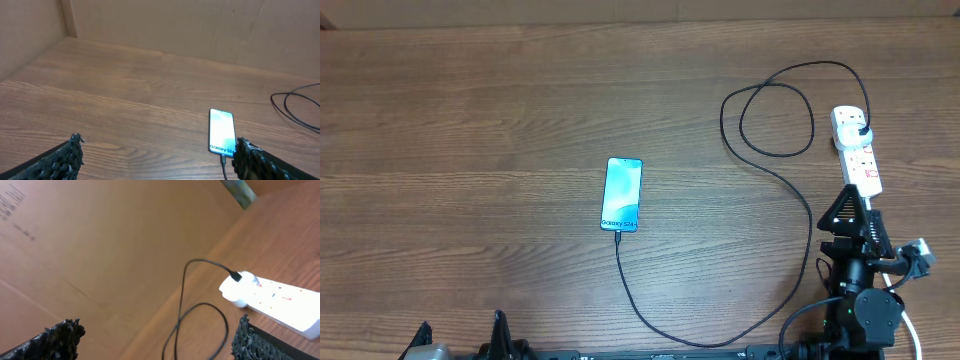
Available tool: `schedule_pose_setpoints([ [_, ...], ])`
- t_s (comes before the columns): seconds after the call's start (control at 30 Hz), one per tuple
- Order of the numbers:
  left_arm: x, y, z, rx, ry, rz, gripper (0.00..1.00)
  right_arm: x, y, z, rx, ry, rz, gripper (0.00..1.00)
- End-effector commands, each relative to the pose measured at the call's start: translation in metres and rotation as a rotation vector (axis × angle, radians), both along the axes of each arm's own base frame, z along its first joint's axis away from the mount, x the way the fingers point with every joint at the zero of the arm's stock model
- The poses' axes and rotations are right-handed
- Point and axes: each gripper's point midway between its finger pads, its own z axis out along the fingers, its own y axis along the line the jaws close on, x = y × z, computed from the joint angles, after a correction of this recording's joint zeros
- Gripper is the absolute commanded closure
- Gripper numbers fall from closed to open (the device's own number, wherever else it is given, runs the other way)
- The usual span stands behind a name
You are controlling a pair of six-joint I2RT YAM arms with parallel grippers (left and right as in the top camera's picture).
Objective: Plug charger to phone and switch on socket
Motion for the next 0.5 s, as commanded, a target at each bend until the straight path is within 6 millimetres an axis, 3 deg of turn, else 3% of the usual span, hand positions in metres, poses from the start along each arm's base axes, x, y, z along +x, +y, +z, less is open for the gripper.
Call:
schedule_pose_setpoints([
  [0.0, -0.002, 0.002, 0.001, -0.010, -0.012, 0.017, 0.00, 0.002, 0.000, -0.014, 0.002, 0.021, 0.000, 0.00],
  [0.17, -0.002, 0.002, 0.001, -0.010, -0.012, 0.017, 0.00, 0.006, 0.001, -0.040, -0.032, 0.096, 0.010, 0.00],
  [0.47, -0.002, 0.002, 0.001, -0.010, -0.012, 0.017, 0.00, 0.007, 0.000, -0.045, -0.053, 0.125, 0.006, 0.00],
])
